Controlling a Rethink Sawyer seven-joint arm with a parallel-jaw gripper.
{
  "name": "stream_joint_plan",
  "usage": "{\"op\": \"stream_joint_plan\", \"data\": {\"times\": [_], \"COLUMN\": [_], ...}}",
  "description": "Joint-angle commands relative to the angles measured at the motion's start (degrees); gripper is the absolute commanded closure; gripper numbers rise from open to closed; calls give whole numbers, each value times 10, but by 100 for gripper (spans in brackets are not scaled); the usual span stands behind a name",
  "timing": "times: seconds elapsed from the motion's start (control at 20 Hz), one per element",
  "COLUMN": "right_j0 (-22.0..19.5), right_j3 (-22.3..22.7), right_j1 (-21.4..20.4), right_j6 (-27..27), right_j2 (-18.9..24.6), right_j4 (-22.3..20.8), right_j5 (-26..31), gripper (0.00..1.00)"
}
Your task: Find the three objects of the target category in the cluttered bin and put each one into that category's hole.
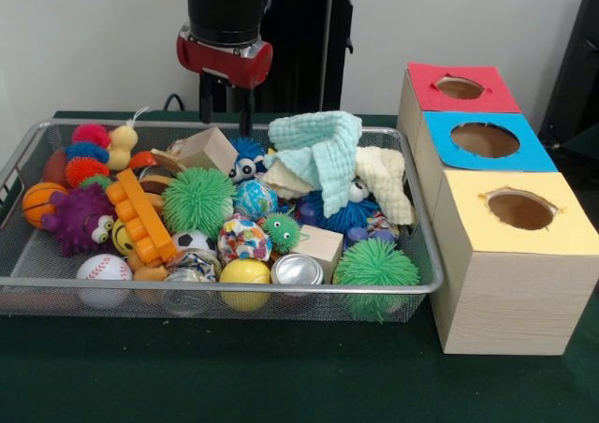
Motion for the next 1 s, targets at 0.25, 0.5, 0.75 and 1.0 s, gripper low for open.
{"op": "stream_joint_plan", "data": {"times": [0.25,0.5,0.75,1.0], "right_j0": [-8,-19,-23,-17], "right_j3": [8,-25,-37,-72], "right_j1": [12,40,49,62], "right_j6": [52,34,29,25], "right_j2": [33,50,55,52], "right_j4": [13,8,7,8], "right_j5": [39,29,27,46], "gripper": [0,0,0,0]}}
